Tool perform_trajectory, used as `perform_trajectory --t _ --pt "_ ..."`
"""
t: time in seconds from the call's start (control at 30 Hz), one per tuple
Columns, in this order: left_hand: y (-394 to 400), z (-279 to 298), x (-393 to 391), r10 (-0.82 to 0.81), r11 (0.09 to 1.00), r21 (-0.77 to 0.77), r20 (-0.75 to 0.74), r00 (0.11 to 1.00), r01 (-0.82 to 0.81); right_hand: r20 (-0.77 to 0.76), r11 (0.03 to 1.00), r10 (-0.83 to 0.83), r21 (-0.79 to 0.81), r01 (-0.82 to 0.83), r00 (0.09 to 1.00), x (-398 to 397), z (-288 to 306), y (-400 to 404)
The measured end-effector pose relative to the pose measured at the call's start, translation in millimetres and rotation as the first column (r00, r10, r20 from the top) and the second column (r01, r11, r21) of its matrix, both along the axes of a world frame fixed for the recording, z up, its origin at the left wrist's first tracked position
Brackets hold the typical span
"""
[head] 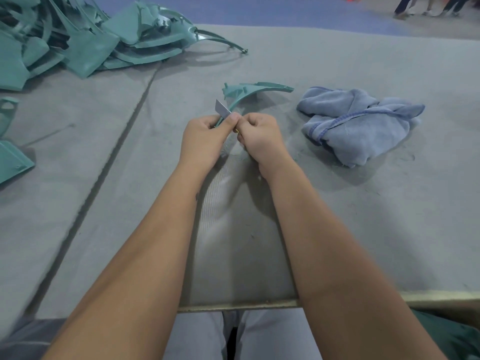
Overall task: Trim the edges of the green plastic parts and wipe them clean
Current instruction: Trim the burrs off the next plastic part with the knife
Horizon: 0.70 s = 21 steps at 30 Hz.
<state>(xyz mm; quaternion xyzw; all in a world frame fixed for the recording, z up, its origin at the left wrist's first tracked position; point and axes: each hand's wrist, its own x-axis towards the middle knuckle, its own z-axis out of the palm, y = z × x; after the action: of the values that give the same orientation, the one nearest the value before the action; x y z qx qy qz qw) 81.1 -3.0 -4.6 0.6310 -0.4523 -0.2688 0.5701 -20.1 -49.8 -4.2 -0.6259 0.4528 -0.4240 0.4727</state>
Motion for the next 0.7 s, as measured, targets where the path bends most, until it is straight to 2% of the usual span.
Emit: perform_trajectory --t 0.13,0.23,0.33,0.47,0.6,0.7 --pt "-4 -3 0 0.046 0.999 -0.016 0.07 0.997 -0.045 0.026 0.994 -0.108 0.035 0.107 0.994 0 1 -4" --pt "-2 -5 -1 0.033 0.999 0.021 0.148 0.988 -0.037 0.155 0.965 -0.214 0.188 0.183 0.964 -5 5 -13" --pt "1 -4 -1 0.003 1.0 0.027 0.122 0.993 -0.007 0.279 0.95 -0.224 0.277 0.145 0.934 -10 7 -12" --pt "2 1 3 -0.028 0.998 0.051 0.023 0.999 0.027 0.358 0.977 -0.038 0.208 -0.04 0.933 -14 7 -3" --pt "3 1 5 -0.113 0.992 0.068 0.047 0.992 0.109 0.263 0.968 0.212 0.078 -0.239 0.941 -12 6 4" --pt "3 0 6 -0.086 0.995 0.048 0.04 0.996 0.084 0.168 0.969 0.23 0.05 -0.241 0.959 -11 4 3"
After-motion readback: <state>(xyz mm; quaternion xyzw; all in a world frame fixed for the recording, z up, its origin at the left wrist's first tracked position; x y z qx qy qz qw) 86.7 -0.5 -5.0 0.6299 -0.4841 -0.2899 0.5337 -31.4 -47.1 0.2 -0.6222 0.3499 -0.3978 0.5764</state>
